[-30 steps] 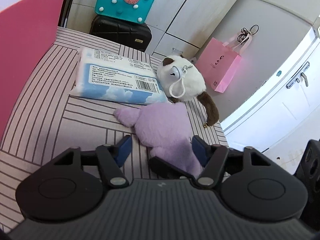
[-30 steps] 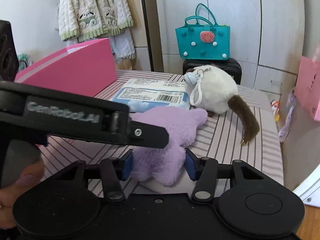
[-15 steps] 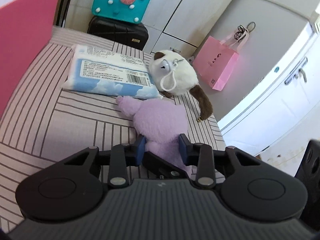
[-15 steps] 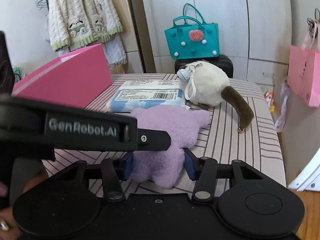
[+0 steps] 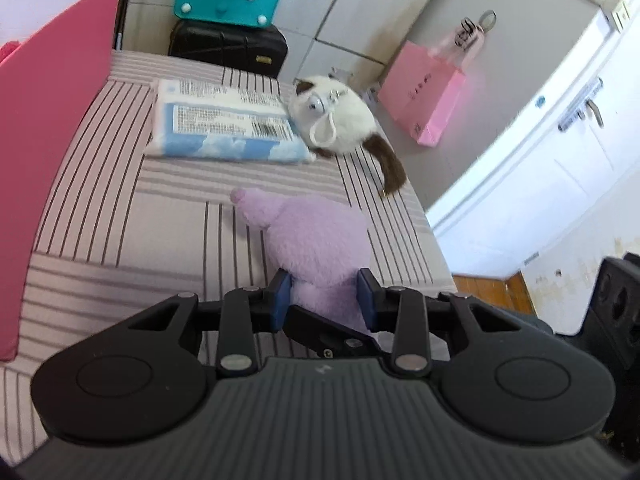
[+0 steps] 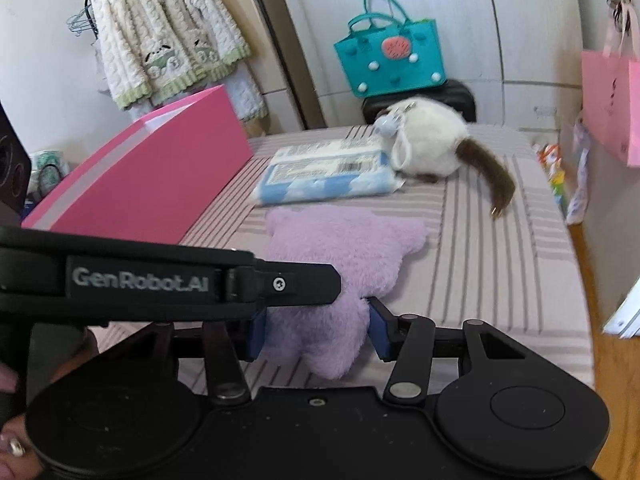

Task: Organize soft objects
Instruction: 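Lift the lavender plush with both tools and lower it into the pink box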

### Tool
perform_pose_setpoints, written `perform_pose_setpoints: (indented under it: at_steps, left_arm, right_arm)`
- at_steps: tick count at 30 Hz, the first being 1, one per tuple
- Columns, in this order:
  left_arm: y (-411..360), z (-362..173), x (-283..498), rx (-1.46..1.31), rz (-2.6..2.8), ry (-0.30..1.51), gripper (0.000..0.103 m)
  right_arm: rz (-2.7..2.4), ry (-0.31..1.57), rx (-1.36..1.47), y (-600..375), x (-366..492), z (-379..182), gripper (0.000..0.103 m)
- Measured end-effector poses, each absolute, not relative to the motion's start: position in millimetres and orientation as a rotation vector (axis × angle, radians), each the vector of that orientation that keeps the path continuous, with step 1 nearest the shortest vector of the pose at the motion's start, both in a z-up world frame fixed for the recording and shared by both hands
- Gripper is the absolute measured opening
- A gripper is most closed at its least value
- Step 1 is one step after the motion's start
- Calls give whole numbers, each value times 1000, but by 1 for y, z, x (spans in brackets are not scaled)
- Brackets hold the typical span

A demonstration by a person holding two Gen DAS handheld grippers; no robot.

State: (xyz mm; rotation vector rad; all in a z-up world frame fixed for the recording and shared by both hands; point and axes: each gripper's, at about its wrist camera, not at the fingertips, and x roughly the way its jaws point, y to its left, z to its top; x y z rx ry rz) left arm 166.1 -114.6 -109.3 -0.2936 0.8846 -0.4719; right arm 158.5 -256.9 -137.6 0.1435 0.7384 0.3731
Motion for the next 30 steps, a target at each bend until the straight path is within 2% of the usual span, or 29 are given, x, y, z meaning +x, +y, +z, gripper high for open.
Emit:
perform_pose_setpoints:
  at_steps: [7, 21, 30]
  left_arm:
    - [-97, -106, 145, -289, -495, 907, 34]
    - [-62, -70, 107, -185, -578, 897, 34]
    - [-27, -44, 88, -234, -609, 914, 33]
  right_arm:
    - [424, 752, 145, -244, 136, -142, 56]
    - [535, 729, 74, -216, 100, -113, 56]
    - [632, 762, 88, -197, 90, -87, 56]
